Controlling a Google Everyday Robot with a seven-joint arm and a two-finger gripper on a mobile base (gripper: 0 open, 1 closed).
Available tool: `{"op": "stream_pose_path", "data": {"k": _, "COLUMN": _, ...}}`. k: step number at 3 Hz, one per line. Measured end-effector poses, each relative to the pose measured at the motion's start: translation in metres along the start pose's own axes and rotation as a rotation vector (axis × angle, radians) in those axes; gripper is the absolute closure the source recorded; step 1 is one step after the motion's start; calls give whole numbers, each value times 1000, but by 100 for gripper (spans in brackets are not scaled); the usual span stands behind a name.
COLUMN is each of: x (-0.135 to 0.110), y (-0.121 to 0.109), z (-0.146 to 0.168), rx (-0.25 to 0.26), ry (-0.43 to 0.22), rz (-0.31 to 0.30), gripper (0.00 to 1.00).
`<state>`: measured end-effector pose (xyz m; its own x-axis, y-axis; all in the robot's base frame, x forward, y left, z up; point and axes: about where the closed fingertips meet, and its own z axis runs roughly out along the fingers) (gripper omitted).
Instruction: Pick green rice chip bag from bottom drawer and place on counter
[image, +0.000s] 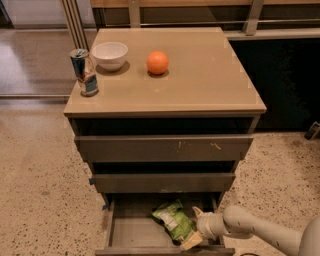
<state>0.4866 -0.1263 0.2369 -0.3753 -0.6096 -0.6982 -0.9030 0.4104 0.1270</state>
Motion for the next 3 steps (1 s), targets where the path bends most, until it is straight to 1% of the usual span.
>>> {"op": "stream_pose_path", "data": {"k": 1, "x": 3, "y": -4, "z": 15, "rx": 0, "ry": -16, "rz": 3, "gripper": 0}}
{"op": "stream_pose_path", "data": {"k": 2, "x": 3, "y": -14, "z": 30, "rx": 11, "ry": -34, "rz": 12, "gripper": 9}}
{"op": "stream_pose_path", "data": {"k": 3, "x": 2, "y": -18, "z": 37, "rx": 18, "ry": -42, "rz": 16, "gripper": 31}}
